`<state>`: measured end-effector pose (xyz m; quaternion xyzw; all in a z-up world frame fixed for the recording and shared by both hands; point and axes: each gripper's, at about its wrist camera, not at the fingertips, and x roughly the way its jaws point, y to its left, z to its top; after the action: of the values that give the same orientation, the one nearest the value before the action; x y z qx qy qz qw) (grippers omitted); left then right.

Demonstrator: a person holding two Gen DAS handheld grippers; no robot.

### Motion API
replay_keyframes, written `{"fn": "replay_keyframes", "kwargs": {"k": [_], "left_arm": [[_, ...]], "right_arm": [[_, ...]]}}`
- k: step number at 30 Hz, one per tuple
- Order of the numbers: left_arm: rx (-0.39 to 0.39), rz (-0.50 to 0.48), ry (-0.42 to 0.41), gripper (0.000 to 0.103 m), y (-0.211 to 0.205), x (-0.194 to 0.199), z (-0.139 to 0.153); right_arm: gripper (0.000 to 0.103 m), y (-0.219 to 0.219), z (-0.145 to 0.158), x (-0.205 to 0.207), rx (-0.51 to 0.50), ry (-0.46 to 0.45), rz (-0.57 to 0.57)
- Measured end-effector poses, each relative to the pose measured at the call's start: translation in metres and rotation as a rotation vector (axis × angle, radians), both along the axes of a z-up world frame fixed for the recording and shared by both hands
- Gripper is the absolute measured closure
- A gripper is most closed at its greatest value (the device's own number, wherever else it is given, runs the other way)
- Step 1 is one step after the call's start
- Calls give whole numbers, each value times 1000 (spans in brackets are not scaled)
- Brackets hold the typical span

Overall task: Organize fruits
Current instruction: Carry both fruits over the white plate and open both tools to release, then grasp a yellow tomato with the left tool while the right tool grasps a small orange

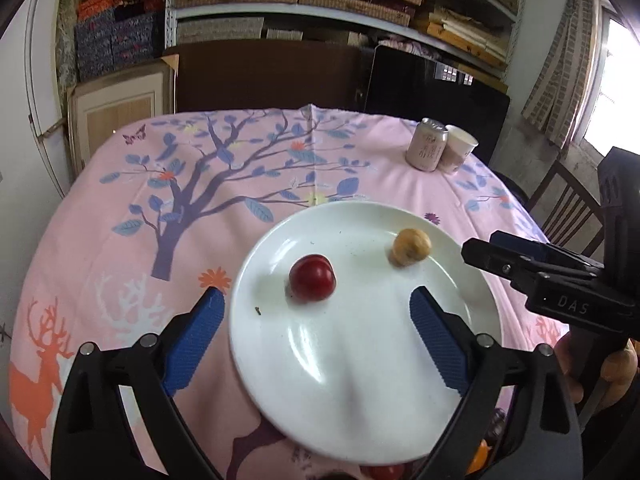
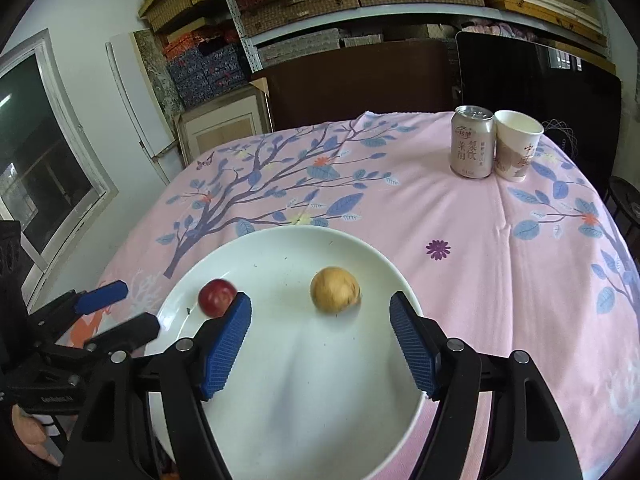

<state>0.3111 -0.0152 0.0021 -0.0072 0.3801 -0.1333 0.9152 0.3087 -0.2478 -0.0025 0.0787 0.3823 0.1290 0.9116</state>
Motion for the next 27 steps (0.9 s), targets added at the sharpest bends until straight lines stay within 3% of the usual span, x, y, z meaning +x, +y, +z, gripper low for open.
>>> {"fn": "replay_keyframes", "kwargs": {"k": [6,10,15,18,20,21,27], "left_arm": [[86,-50,-25,11,21,-94,2],[153,-87,-12,11,37,-161,-24],[258,-120,2,12,38,-206,-58],[323,-114,12,24,30,-208,-72],[329,-114,41,44,25,-203,-80],[305,-124,65,67,24,-201,-84],[258,-109,29,66,17,-213,-75]], "right_arm": [[30,-5,10,-112,-149,-81,50],[30,-18,-6,-183,-145,-89,61],[31,-25,-23,-223,-122,-81,26],[31,-21,-28,-230,-120,-78,20],[31,-16,-32,-232,-148,-75,23],[31,-14,-34,-233,-160,-69,27],[37,-2,-50,-242,-189,-33,86]]}}
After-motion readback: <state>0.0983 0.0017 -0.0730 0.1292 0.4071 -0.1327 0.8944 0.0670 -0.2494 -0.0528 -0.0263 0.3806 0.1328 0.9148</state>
